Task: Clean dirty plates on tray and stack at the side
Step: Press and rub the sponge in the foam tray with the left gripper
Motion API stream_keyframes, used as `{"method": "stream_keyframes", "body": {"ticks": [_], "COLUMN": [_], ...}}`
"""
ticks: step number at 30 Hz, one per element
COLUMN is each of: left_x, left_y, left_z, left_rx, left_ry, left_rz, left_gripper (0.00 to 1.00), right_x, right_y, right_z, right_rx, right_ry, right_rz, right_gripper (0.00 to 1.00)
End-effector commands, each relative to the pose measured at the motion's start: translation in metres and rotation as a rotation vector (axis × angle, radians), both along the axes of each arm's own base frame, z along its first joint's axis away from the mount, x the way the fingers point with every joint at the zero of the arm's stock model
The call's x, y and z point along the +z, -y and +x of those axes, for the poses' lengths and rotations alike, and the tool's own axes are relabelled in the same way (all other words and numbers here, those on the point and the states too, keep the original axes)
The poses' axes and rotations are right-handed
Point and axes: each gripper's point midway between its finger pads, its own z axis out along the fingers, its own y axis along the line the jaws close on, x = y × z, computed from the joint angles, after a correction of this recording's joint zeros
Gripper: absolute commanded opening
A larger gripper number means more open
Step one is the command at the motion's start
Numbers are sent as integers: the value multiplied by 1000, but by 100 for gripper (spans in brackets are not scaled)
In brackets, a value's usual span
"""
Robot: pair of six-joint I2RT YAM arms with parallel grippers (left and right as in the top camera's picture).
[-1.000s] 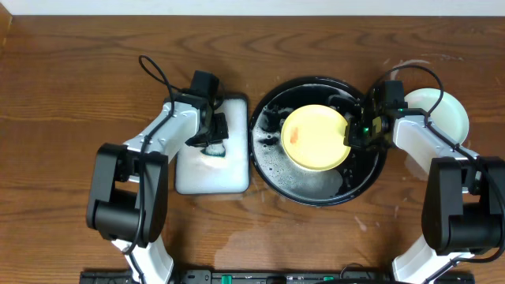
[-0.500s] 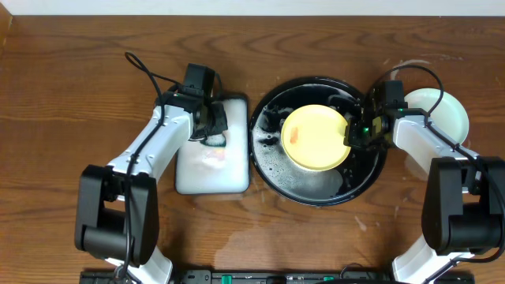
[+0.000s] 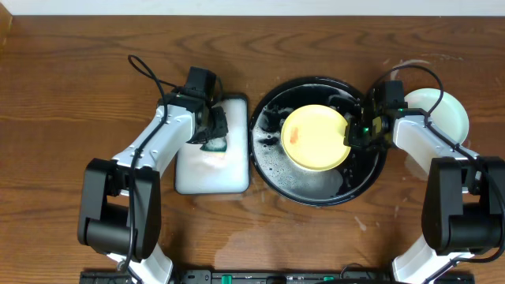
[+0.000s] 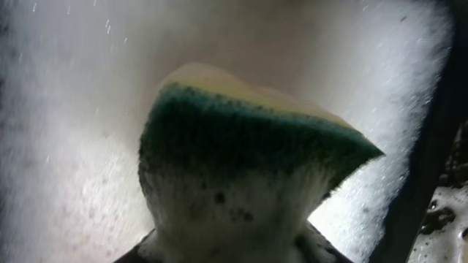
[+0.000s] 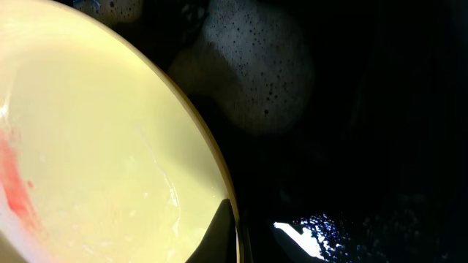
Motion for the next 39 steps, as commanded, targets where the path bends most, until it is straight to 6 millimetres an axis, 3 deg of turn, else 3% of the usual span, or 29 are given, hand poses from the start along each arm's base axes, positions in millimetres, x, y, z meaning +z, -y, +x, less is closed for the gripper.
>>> {"method": "stream_keyframes", "body": {"ticks": [1, 5, 14, 23, 28, 31, 39], "left_x": [9, 7, 2, 1, -4, -6, -14], "left_y": [-3, -5, -4, -5, -4, -3, -5], "left_z": [-6, -15, -18, -21, -10, -7, -16], "left_rx": [8, 7, 4, -13, -52, -51, -52], "left_ry": [-8, -46, -65, -77, -38, -27, -61], "left_rz": [9, 18, 14, 23, 31, 28, 37], "left_gripper": [39, 42, 60, 60, 63, 58, 57], "right_x": [-12, -11, -12, -12, -11, -12, -12], "right_y": [-1, -1, -1, -1, -1, -1, -1], "right_z": [-2, -2, -2, -2, -2, -3, -3], "right_rx": [14, 14, 15, 15, 15, 15, 15], "right_ry": [-27, -27, -27, -27, -27, -30, -29], "right_rz": [-4, -3, -4, -4, -3, -4, -4], "right_gripper": [1, 1, 1, 1, 1, 1, 1]}}
